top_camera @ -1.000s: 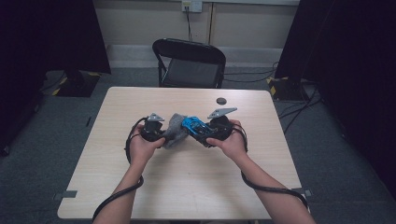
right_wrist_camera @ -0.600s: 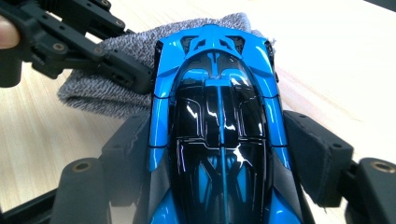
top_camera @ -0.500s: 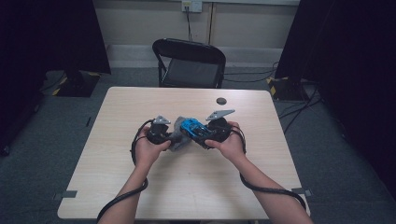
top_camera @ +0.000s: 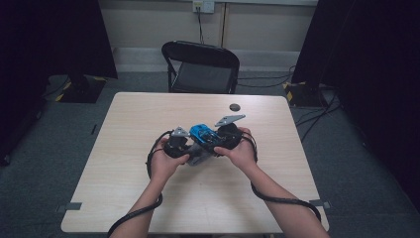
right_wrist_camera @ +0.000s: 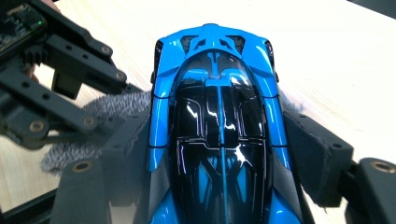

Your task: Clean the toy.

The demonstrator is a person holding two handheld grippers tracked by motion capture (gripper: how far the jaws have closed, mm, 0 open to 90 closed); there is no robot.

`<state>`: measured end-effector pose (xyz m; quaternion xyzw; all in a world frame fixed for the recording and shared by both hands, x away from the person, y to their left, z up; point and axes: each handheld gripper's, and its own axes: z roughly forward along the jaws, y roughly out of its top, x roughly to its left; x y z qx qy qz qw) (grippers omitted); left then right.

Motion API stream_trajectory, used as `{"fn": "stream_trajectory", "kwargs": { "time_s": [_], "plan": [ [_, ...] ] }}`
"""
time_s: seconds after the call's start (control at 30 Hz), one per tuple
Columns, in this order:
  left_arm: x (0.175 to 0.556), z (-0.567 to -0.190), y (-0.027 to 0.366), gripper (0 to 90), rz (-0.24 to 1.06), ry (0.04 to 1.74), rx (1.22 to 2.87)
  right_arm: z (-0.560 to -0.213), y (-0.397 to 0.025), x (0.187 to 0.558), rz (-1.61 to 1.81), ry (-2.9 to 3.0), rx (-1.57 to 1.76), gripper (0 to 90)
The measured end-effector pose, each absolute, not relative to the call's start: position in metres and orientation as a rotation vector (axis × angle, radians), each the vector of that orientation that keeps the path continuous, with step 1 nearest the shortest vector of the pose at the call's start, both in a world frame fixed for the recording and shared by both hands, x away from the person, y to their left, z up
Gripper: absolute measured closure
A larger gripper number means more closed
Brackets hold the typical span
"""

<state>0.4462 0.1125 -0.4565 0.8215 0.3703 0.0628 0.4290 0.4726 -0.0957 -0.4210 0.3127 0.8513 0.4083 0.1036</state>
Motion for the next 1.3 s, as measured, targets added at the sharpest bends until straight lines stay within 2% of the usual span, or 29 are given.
{"fn": "stream_trajectory", "kwargs": {
  "time_s": [0.93,1.1,1.3],
  "plan": [
    [0.417,-0.466,0.073,69.6,0.03,0.76,2.121,-0.425,-0.087,0.484,1.208,2.484,0.99,28.3],
    [0.42,-0.465,0.082,69.7,0.058,0.785,2.127,-0.423,-0.091,0.484,1.218,2.479,0.991,28.3],
    [0.428,-0.462,0.114,69.7,0.123,0.88,2.116,-0.418,-0.097,0.481,1.246,2.477,0.979,28.3]
  ]
}}
